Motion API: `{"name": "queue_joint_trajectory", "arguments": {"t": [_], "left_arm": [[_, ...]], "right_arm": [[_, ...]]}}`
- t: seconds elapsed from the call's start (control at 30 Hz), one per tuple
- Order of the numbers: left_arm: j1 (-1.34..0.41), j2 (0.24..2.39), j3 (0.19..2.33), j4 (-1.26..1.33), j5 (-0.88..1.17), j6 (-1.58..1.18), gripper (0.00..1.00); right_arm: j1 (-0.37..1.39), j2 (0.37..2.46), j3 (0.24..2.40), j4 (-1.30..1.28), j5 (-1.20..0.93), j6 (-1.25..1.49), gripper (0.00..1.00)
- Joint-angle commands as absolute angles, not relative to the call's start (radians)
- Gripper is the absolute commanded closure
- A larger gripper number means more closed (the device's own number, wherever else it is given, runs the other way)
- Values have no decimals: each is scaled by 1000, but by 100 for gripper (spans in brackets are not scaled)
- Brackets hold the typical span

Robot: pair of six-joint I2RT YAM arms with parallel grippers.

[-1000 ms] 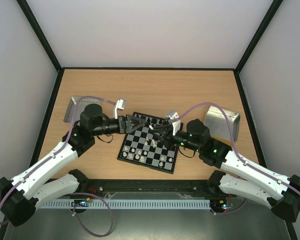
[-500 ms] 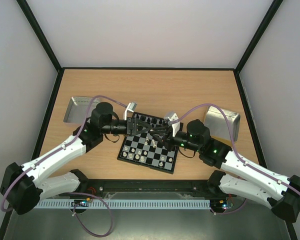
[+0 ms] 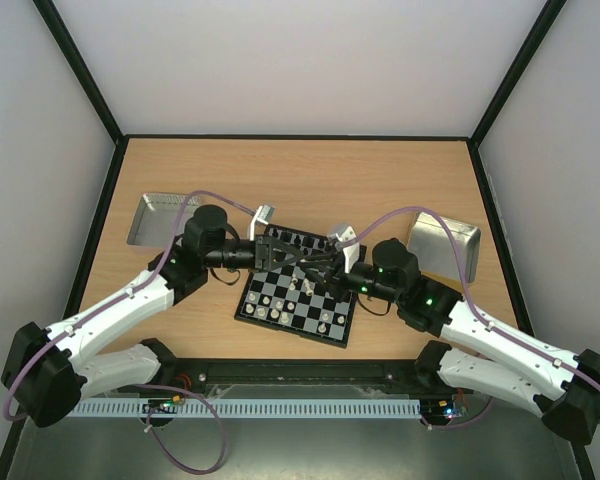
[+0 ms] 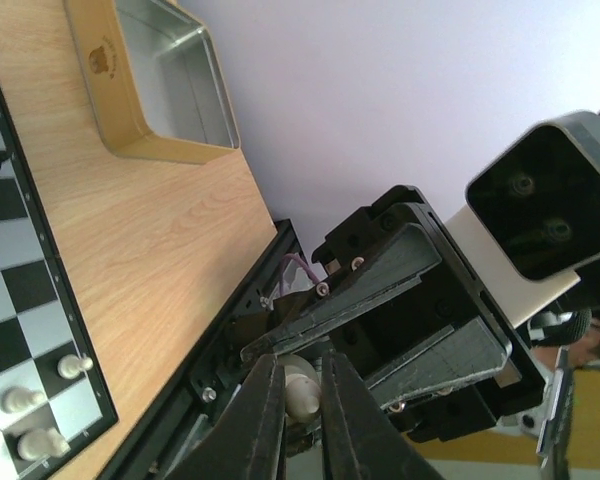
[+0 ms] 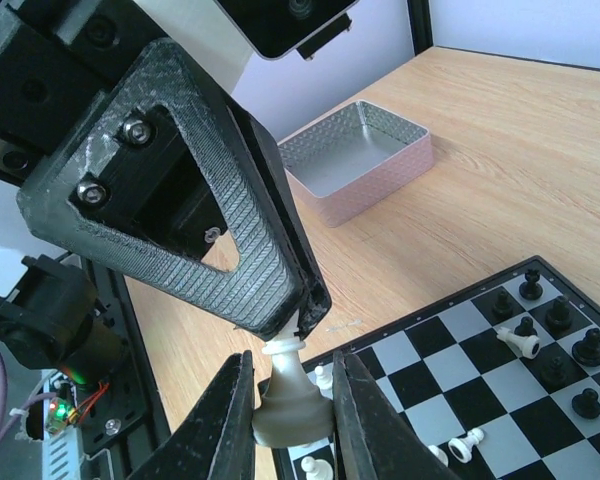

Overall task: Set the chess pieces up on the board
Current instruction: Place the chess piece on the chessboard.

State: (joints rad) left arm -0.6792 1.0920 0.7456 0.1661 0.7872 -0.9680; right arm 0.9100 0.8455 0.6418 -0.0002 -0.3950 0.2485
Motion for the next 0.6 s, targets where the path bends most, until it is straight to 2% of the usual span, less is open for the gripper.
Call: {"name": "queue_joint_trajectory", "arguments": {"t": [0.0, 0.2, 0.27, 0.37, 0.57], "left_arm": [[-690, 1092, 743, 207, 820, -955, 96], [-690, 1094, 795, 57, 707, -858, 98], [-690, 1092, 827, -43, 624, -805, 97], [-690, 1097, 897, -247, 502, -716, 96], [-739, 1111, 942, -416, 271, -633, 96]], "right_arm": [[909, 856, 656, -6, -396, 260, 84], [908, 833, 659, -48, -311, 303, 52], [909, 813, 664, -78, -244, 314, 48], [908, 772, 667, -111, -16, 344, 47], [908, 748, 695, -165, 377, 458, 44]]}}
